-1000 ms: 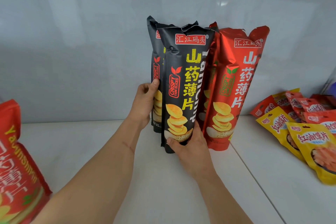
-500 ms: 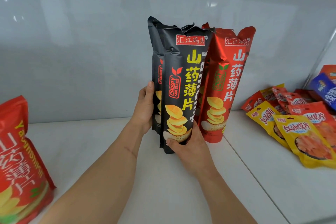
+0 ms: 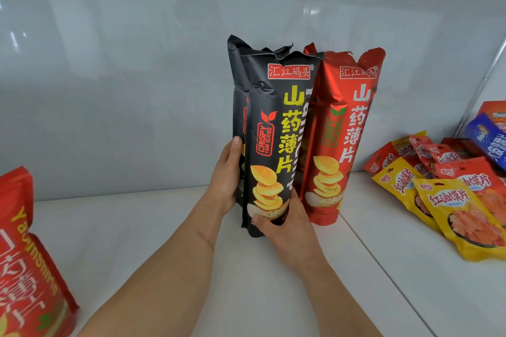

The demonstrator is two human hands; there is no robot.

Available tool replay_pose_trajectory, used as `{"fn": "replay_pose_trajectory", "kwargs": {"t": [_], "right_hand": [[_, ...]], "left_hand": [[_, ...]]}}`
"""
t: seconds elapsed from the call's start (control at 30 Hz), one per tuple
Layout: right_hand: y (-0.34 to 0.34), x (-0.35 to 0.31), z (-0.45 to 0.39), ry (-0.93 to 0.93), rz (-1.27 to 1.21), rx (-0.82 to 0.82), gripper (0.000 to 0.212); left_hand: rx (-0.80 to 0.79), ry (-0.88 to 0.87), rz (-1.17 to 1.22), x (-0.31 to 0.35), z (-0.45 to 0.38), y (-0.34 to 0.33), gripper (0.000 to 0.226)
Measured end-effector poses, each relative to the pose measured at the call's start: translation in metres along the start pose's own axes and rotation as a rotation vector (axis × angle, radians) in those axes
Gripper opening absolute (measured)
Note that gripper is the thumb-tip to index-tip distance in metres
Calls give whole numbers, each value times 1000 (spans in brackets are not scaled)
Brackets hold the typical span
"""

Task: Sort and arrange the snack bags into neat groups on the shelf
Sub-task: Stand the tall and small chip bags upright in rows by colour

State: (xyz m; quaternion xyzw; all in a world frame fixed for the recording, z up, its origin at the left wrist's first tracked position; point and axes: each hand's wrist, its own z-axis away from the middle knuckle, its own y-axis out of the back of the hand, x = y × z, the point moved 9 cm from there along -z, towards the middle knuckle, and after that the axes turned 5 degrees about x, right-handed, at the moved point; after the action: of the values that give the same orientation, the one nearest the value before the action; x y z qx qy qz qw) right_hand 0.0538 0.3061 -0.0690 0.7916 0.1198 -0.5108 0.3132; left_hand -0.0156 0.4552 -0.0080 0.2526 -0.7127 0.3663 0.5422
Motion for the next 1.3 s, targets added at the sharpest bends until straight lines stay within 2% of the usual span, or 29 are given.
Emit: {"fn": "replay_pose_trajectory", "kwargs": {"t": [0.23, 0.43, 0.47, 0.57, 0.63, 0.83, 0.97, 1.1, 1.2, 1.3], "right_hand": [[-4, 3, -7, -4, -19, -8, 103], [-3, 2, -12, 11, -7, -1, 104], [-3, 2, -11, 11, -7, 0, 104], [-2, 0, -9, 16, -1, 7, 106], [-2, -1, -10, 19, 8, 8, 108], [-2, -6, -9, 27, 19, 0, 107], [0, -8, -9, 14, 32, -6, 105], [4, -13, -5, -12, 68, -11, 105], [10, -14, 4, -27, 220, -6, 97], [21, -18, 22, -35, 437, -13, 72]], "left_hand": [[24, -31, -88, 6, -9, 5, 59], [14, -179, -127, 21, 12, 2, 66], [2, -196, -130, 20, 16, 2, 72], [-6, -225, -205, 19, 20, 5, 119], [-22, -230, -243, 22, 21, 5, 126], [-19, -202, -288, 25, 18, 8, 120], [-15, -157, -323, 24, 21, 8, 98], [81, -78, -430, 16, 37, 18, 110], [176, -51, -567, 14, 64, 29, 86], [269, -94, -905, 17, 97, 45, 60]]}}
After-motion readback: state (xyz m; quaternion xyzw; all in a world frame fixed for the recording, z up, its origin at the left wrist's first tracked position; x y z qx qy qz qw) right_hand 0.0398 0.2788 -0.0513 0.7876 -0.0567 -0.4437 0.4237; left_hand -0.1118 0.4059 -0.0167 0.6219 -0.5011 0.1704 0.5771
